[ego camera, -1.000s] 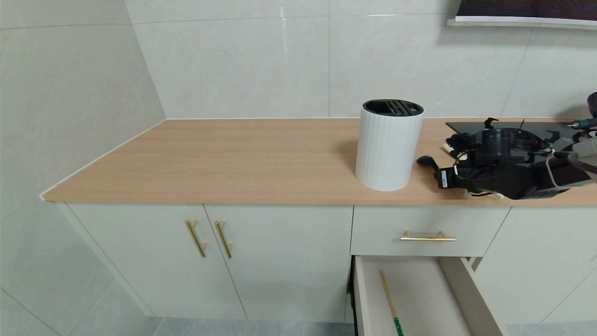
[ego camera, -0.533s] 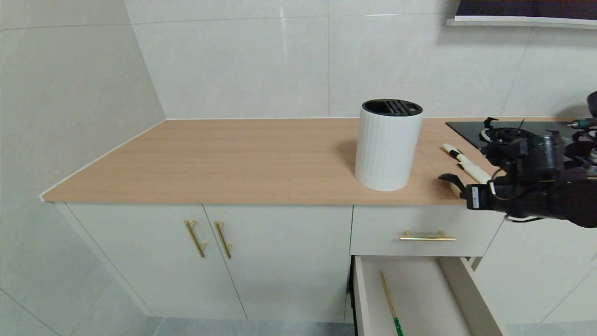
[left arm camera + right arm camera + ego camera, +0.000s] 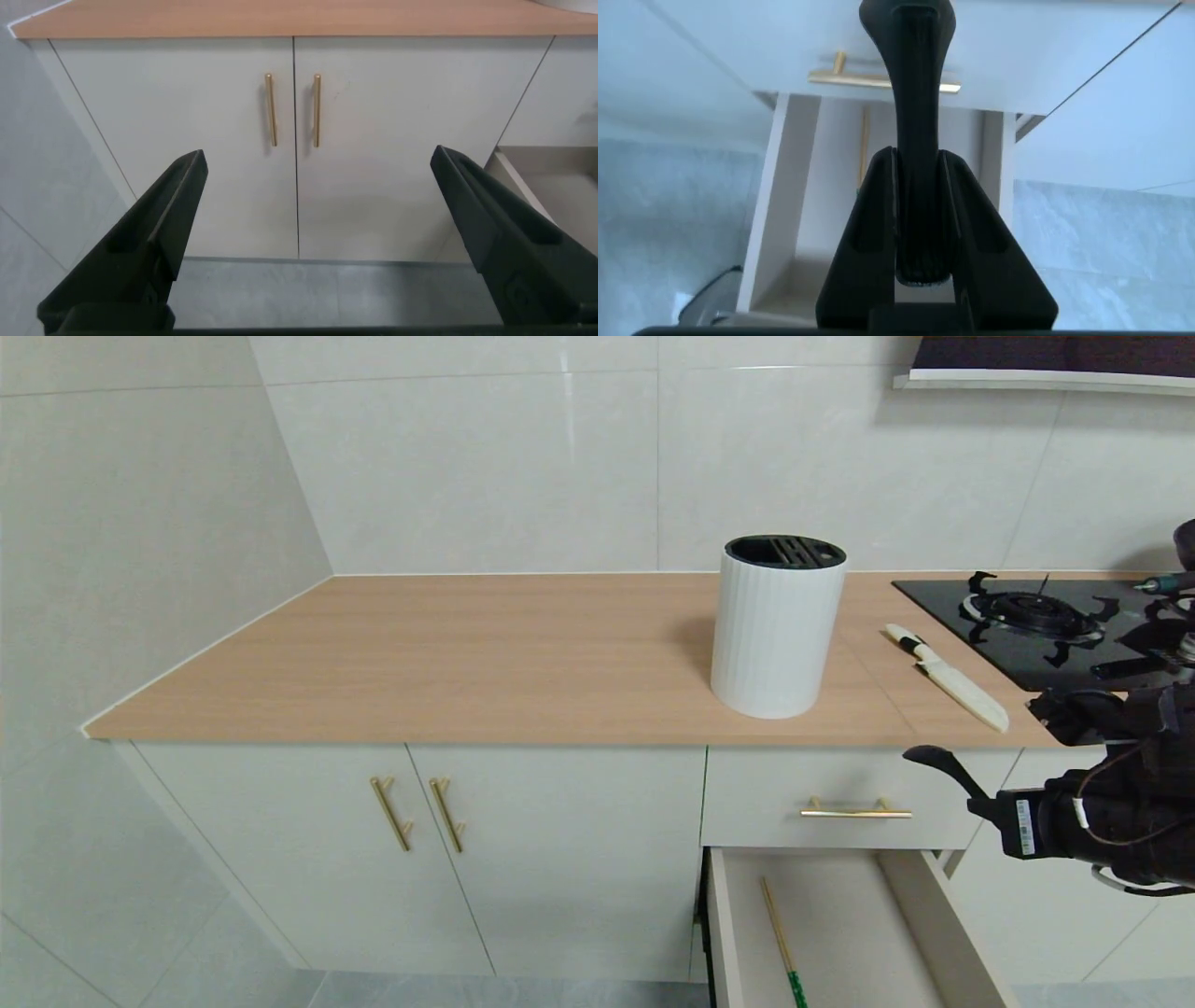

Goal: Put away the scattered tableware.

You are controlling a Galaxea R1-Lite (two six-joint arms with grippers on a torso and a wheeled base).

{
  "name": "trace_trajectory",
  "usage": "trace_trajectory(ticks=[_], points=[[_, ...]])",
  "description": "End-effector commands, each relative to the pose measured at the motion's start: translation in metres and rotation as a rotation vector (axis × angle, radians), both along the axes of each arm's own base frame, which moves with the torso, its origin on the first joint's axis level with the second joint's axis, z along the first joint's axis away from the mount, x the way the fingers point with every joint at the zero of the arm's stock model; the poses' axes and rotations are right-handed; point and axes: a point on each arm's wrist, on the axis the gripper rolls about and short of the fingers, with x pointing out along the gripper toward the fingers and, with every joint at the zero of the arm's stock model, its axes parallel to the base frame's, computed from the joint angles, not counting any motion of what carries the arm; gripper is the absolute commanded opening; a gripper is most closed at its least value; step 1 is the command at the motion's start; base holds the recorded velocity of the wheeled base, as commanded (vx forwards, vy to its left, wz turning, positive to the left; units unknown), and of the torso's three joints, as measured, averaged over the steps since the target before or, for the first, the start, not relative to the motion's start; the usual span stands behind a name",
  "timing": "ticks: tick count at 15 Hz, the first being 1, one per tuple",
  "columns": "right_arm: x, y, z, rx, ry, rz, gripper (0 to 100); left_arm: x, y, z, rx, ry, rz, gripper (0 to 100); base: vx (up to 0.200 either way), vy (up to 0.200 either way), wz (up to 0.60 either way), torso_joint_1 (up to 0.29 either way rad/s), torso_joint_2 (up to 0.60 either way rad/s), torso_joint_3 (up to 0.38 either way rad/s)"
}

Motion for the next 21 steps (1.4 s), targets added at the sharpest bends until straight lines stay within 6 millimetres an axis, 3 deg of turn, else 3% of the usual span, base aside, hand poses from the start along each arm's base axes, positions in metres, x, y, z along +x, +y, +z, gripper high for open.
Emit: trace_trajectory(ticks=[1, 21], points=[[-0.002, 0.002, -0.006, -0.018, 0.022, 0.017, 0, 0.0, 0.0, 0.0, -0.001, 0.002, 0.0, 100, 0.0, 0.0, 0.0, 0.0, 0.0, 0.0], [0.023, 0.005, -0.056, -0.05, 0.133, 0.02, 0, 0.0, 0.0, 0.0, 0.001, 0.0, 0.0, 100, 0.0, 0.0, 0.0, -0.158, 0.43, 0.271]])
